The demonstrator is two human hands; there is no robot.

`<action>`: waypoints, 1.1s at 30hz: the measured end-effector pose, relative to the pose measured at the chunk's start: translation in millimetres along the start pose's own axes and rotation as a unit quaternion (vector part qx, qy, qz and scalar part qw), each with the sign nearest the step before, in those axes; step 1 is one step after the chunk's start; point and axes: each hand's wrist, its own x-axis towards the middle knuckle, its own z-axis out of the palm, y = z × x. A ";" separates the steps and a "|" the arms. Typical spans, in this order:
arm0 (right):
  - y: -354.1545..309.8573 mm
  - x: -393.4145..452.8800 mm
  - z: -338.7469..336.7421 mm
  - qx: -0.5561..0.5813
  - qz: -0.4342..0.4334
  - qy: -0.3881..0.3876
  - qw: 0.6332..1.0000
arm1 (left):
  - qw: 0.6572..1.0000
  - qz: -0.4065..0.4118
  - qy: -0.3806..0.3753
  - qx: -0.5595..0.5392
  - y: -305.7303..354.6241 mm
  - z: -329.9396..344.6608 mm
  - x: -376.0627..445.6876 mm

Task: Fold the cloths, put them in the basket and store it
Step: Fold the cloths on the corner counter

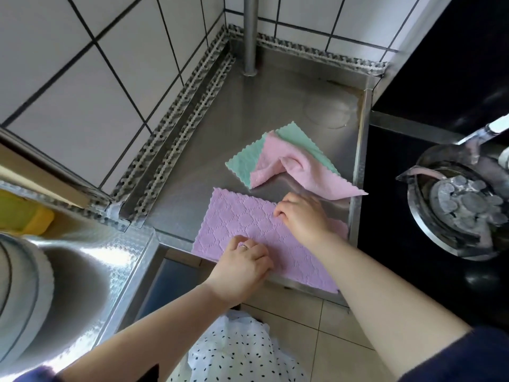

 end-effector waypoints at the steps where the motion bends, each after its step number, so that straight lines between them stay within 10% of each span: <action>1: 1.0 -1.2 -1.6 -0.008 -0.007 0.001 1.000 | 1.000 0.002 -0.006 0.006 -2.9 -1.8 -1.7; 18: 1.8 -91.6 1.0 -0.011 -0.040 0.058 0.997 | 0.994 0.081 -0.026 0.070 -80.7 -36.6 -14.2; 23: 12.5 -125.8 -0.1 -0.086 -0.202 -0.155 0.963 | 0.978 0.131 -0.119 0.112 -67.8 -28.9 -46.3; 33: -7.5 -136.3 20.3 -0.026 -0.204 -0.022 0.978 | 0.991 0.127 -0.045 0.009 -59.8 -12.1 -58.5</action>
